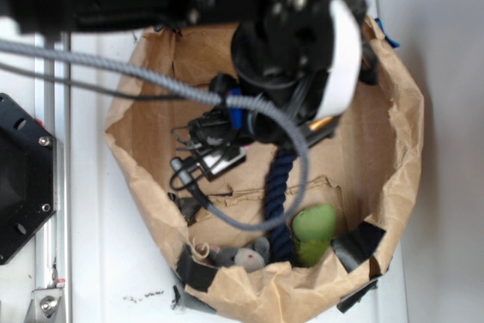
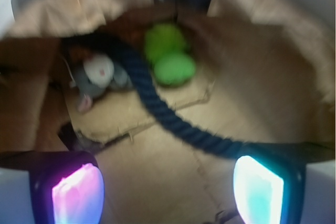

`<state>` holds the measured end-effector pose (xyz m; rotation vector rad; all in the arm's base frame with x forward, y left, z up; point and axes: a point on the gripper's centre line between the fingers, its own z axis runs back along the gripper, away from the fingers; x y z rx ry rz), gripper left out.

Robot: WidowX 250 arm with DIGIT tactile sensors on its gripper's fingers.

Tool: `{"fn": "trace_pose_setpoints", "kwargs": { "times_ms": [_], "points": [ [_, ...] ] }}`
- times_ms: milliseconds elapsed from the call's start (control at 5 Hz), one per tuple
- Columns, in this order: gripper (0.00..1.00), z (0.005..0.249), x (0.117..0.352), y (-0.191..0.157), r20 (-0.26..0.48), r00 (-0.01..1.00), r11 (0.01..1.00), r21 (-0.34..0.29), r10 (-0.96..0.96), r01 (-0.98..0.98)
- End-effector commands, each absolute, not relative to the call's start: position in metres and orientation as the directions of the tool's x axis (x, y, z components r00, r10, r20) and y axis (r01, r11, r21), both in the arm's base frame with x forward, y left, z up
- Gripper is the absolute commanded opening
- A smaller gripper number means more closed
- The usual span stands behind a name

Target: Grab the blue rope.

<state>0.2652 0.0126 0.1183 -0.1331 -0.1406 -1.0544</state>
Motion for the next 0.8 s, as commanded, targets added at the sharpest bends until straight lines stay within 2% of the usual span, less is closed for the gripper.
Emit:
{"fn": "trace_pose_setpoints", "kwargs": {
  "times_ms": [0,200,600],
  "points": [
    [1.00,0.073,0.261,-0.008,0.143,0.460,0.462,-0.018,-0.876,0.886],
    [1.00,0.056,0.271,-0.031,0.156,0.439,0.446,0.017,-0.885,0.895],
    [1.00,0.040,0.274,-0.059,0.153,0.392,0.398,0.012,-0.907,0.917]
  ]
}}
